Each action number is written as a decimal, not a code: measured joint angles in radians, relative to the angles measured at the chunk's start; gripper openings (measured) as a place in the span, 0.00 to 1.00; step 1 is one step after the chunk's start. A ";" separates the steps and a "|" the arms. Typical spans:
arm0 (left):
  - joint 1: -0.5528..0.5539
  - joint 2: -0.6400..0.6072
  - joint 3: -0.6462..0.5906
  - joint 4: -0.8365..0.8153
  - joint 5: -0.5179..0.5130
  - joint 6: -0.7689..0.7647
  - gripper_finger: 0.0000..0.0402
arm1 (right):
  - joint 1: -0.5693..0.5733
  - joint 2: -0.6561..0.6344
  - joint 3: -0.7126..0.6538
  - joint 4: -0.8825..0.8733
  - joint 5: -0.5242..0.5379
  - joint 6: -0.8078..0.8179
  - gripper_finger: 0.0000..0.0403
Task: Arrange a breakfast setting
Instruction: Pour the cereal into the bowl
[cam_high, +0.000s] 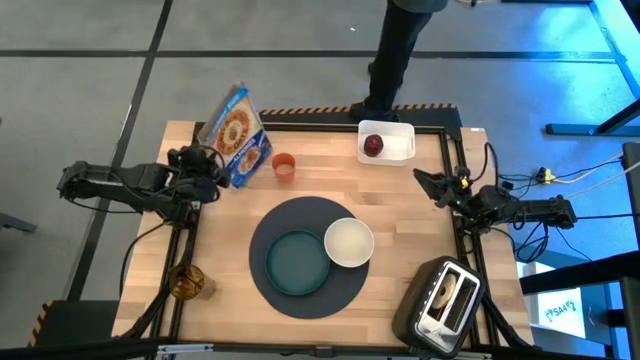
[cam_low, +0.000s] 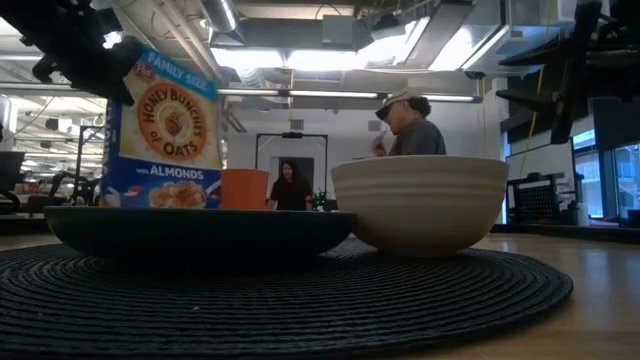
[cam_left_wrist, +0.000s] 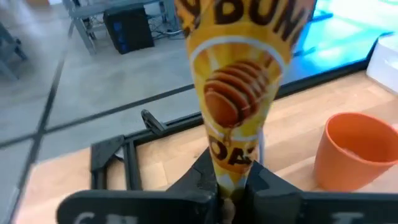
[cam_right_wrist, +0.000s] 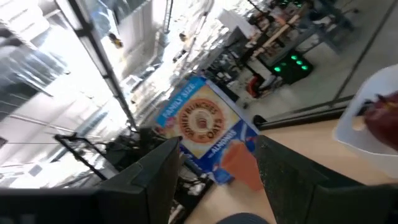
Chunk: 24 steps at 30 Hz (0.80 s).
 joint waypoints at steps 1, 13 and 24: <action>0.000 0.001 0.017 0.000 0.006 0.038 0.01 | 0.000 0.000 0.007 -0.004 -0.004 -0.006 0.50; -0.001 0.077 0.428 0.140 0.168 0.695 0.00 | 0.000 0.208 0.246 -0.018 -0.025 -0.231 0.50; -0.001 0.270 0.606 0.433 0.452 1.097 0.00 | 0.000 0.713 0.708 -0.036 -0.072 -0.551 0.55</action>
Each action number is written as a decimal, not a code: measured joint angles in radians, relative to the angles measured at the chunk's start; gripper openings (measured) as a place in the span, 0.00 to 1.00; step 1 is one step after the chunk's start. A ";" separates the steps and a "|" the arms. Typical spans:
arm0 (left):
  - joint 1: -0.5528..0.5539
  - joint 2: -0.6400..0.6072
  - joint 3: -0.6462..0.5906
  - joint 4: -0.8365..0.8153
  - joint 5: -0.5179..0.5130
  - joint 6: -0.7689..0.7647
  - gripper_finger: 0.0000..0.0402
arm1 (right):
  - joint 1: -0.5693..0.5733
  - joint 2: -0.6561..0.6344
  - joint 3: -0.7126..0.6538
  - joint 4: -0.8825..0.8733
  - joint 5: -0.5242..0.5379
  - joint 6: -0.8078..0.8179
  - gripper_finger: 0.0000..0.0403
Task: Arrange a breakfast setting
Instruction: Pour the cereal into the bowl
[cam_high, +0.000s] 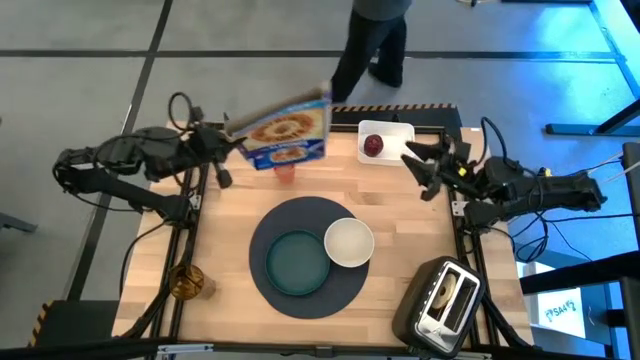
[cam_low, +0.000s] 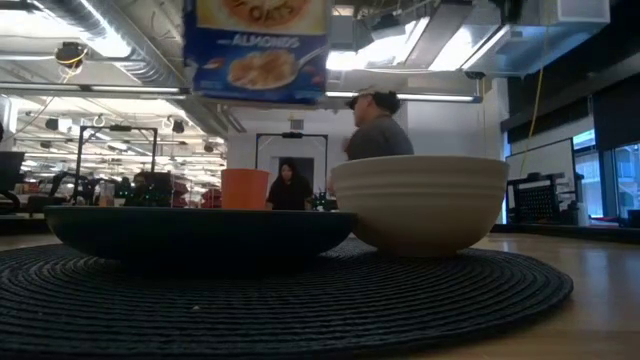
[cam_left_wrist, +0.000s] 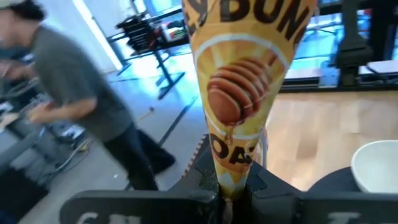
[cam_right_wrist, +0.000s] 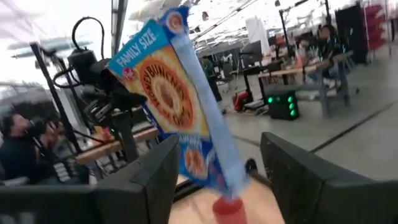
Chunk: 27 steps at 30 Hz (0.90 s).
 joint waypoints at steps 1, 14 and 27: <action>0.000 0.019 0.012 0.008 0.017 0.006 0.00 | 0.000 0.044 0.053 -0.002 -0.002 -0.017 0.58; 0.046 0.265 0.095 0.008 0.218 0.047 0.00 | 0.000 0.523 0.875 -0.697 -0.160 -0.263 0.83; 0.036 0.462 0.299 0.004 0.261 0.151 0.00 | 0.000 0.802 1.238 -0.930 -0.189 -0.379 0.83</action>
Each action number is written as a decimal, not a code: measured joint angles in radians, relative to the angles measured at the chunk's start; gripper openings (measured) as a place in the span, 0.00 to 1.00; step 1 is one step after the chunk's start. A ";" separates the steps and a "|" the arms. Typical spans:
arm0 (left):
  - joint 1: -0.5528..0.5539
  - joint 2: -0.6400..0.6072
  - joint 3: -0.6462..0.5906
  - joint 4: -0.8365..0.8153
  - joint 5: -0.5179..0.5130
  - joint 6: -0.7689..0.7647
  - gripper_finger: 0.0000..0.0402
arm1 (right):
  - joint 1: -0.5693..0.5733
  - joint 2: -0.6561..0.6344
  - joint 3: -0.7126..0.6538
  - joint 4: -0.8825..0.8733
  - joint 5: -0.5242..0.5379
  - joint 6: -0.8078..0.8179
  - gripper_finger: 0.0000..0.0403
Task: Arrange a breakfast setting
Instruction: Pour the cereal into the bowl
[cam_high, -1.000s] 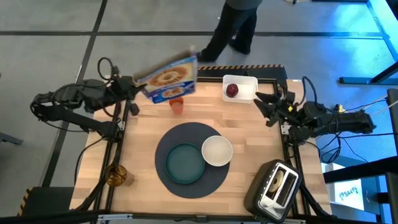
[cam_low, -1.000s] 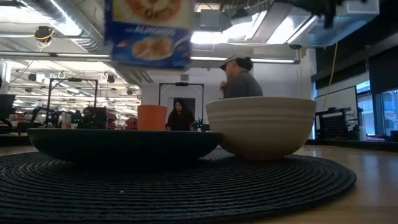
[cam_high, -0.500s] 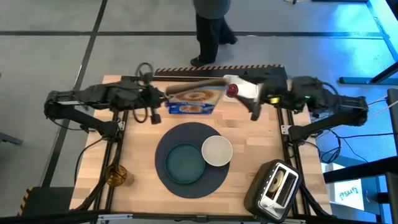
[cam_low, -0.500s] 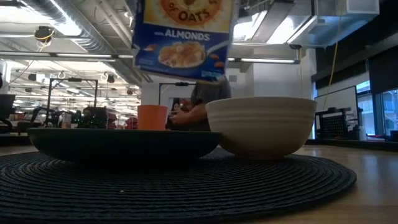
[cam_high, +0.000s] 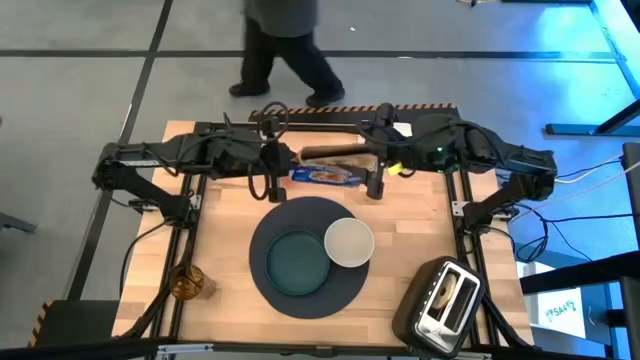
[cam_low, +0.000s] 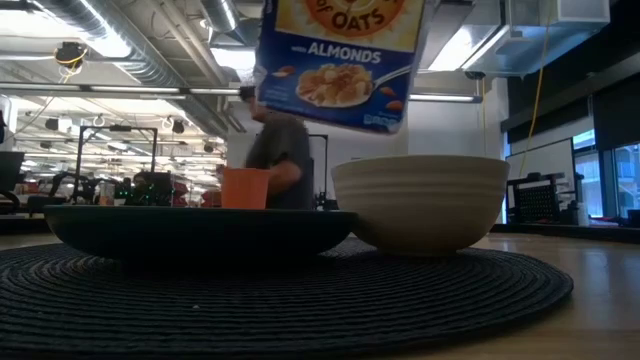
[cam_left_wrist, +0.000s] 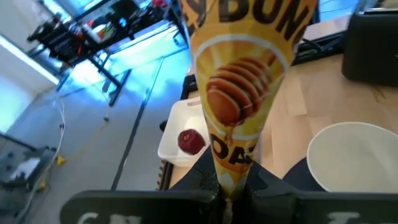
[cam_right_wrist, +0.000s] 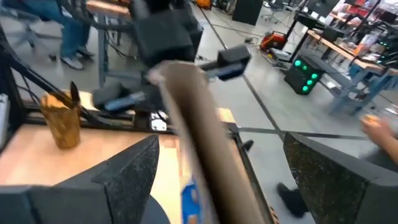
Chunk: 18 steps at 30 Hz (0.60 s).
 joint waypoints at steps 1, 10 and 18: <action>-0.003 0.004 0.007 0.000 0.001 0.016 0.00 | 0.000 0.006 0.003 -0.011 0.007 -0.012 0.83; -0.008 0.009 0.024 -0.011 -0.012 0.057 0.00 | 0.000 0.038 0.003 -0.146 0.042 0.009 0.67; -0.007 0.009 0.026 0.018 0.001 0.052 0.03 | -0.026 0.048 0.003 -0.200 0.006 0.043 0.05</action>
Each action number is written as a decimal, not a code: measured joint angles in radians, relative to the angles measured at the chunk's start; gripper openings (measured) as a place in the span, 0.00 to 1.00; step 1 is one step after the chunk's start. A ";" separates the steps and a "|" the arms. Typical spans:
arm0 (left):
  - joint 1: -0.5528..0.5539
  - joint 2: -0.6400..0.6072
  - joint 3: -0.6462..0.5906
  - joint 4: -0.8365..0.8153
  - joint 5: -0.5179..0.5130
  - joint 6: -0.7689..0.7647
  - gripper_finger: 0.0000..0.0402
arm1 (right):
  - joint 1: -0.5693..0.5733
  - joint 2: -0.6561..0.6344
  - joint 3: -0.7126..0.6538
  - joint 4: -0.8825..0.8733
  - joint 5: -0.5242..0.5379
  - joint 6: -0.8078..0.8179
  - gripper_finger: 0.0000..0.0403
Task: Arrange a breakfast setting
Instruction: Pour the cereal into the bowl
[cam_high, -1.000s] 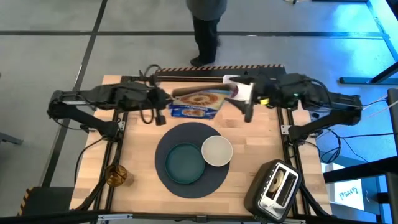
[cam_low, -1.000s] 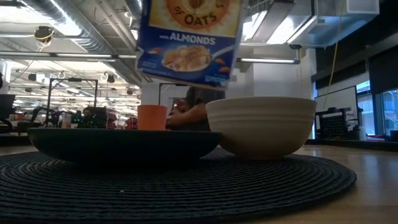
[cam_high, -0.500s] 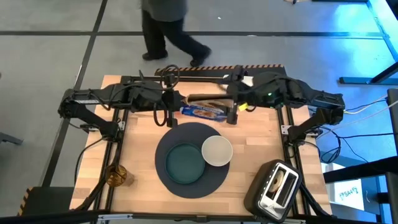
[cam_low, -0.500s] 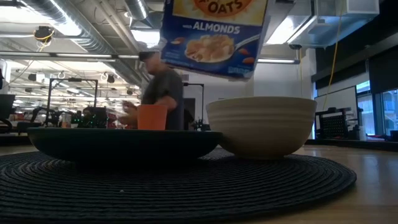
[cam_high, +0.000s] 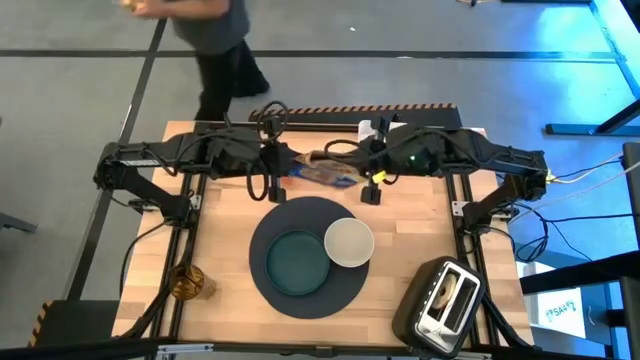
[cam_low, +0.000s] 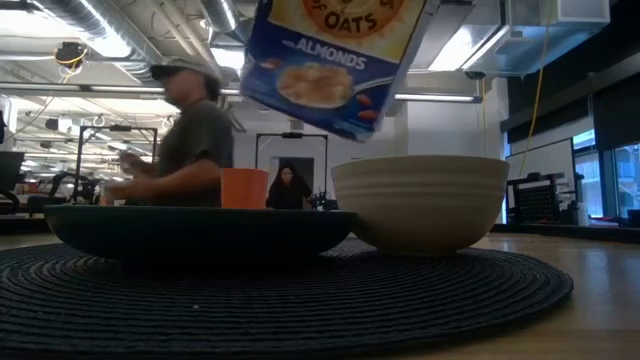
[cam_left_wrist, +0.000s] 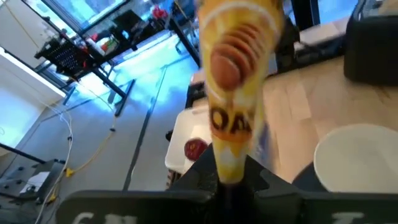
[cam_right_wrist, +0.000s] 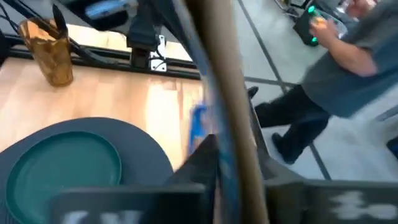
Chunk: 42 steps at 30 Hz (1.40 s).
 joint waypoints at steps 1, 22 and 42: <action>-0.001 -0.001 0.001 0.002 0.000 -0.001 0.04 | -0.002 0.000 0.000 0.003 -0.001 0.016 0.04; 0.094 -0.168 0.001 -0.285 -0.007 -0.172 0.72 | -0.001 -0.196 -0.002 0.122 -0.026 0.025 0.00; 0.165 -0.080 0.000 -0.235 0.281 -0.137 0.84 | -0.001 -0.216 -0.002 0.214 -0.148 -0.032 0.00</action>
